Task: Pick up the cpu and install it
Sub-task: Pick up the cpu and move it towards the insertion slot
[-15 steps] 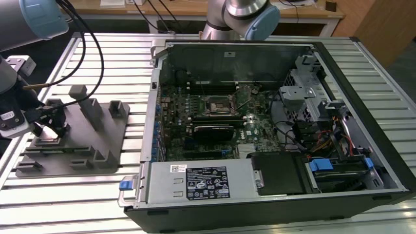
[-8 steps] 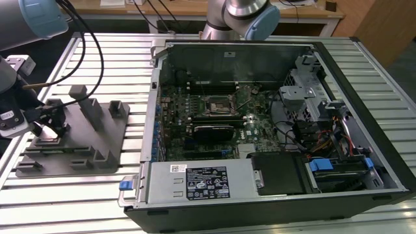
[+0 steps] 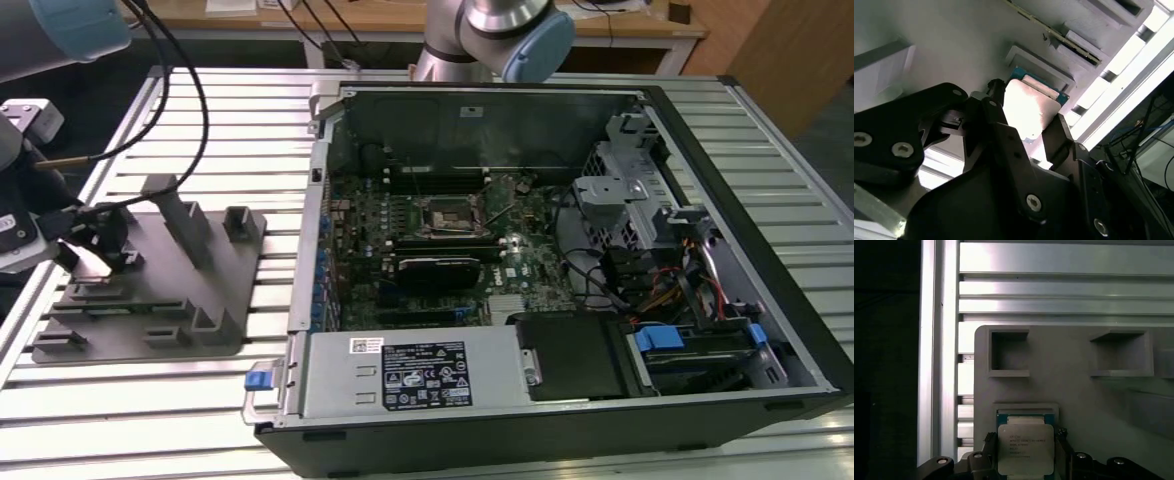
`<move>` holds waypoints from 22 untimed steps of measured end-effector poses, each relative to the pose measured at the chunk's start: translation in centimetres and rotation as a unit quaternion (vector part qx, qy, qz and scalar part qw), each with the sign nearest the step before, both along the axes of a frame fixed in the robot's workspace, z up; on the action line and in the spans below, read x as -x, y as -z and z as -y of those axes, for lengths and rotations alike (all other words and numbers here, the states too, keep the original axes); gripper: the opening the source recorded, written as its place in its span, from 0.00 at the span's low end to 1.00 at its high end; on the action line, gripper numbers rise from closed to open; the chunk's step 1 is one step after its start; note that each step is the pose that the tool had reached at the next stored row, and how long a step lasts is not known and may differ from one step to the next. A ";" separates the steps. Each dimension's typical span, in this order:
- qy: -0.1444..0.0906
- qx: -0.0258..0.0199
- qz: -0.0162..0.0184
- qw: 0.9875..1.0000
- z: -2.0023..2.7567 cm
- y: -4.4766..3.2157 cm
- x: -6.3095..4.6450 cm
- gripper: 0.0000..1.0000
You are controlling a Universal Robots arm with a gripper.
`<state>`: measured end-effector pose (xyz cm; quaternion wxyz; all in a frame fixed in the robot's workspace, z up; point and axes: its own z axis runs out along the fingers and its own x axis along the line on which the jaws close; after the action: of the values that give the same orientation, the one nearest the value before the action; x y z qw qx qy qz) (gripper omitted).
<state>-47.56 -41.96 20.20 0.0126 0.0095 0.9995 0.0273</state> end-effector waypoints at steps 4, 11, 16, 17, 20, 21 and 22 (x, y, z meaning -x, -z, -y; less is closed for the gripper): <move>0.000 0.000 0.000 1.000 0.00 -1.03 0.0 0.54; 0.000 0.000 0.000 1.000 0.00 -2.99 0.0 0.54; 0.000 0.000 0.000 1.000 0.00 -4.25 0.0 0.54; 0.000 0.000 0.000 1.000 0.00 -4.51 0.0 0.54; 0.000 0.000 0.000 1.000 0.00 -5.35 0.0 0.54; 0.000 0.000 0.000 1.000 -0.01 -5.63 0.0 0.54; 0.000 0.000 0.000 1.000 0.00 -5.93 0.0 0.54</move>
<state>-47.54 -41.96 26.12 0.0126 0.0095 0.9995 0.0272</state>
